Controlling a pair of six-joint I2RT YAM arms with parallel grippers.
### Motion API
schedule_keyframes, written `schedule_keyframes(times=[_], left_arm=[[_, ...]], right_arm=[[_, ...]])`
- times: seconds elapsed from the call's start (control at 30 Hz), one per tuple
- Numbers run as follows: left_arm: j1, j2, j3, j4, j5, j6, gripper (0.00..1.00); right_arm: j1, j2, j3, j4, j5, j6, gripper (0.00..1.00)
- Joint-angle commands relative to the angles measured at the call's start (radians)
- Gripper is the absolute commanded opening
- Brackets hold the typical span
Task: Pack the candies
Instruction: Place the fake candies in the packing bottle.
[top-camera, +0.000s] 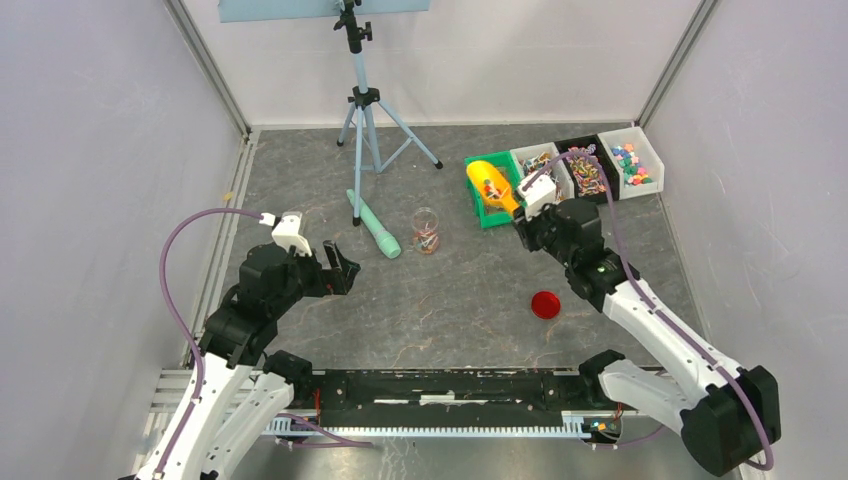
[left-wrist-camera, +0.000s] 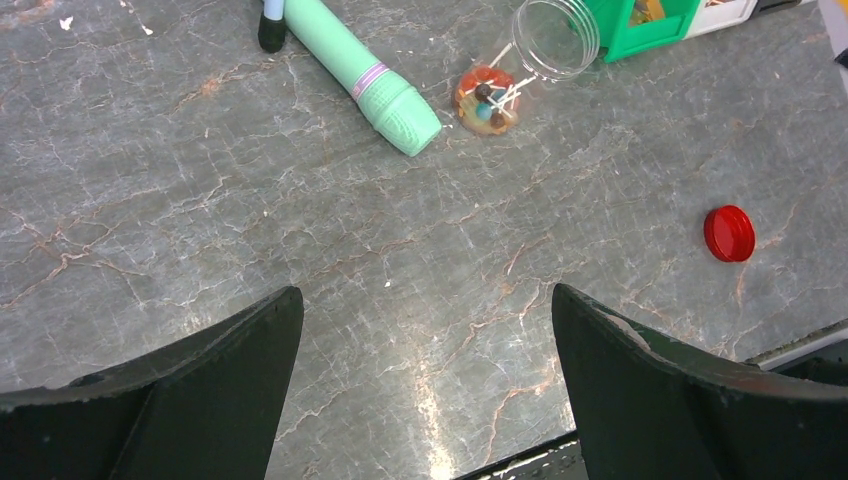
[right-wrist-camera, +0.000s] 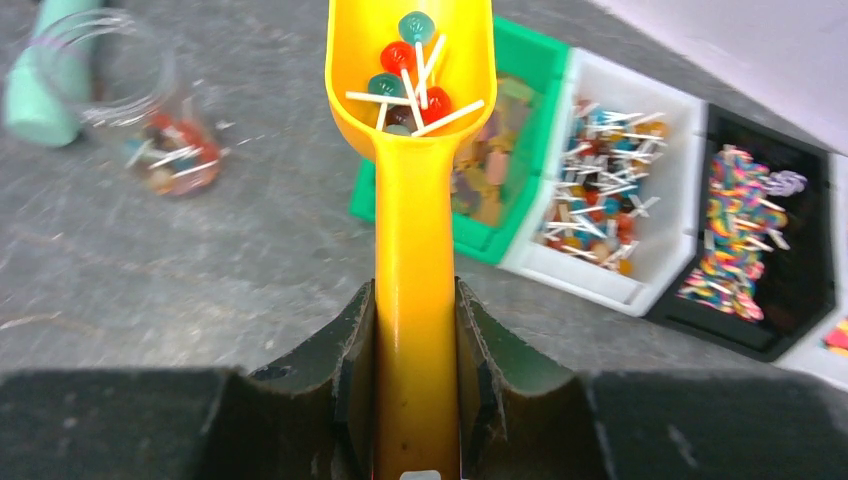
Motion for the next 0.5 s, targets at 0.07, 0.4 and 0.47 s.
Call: schedule_keyframes(times=[0.07, 0.4, 0.47], left_arm=[[-0.002, -0.006, 0.002, 0.02, -0.019, 0.0, 1.0], [-0.002, -0.022, 0.001, 0.02, -0.016, 0.0, 1.0], [-0.002, -0.024, 0.001, 0.02, -0.016, 0.0, 1.0]], right_arm=[[0.151, -0.012, 0.061, -0.132, -0.001, 0.041, 0.0], [0.301, 0.067, 0.259, -0.327, 0.081, 0.094, 0.0], [0.312, 0.104, 0.309, -0.39, 0.089, 0.098, 0.0]])
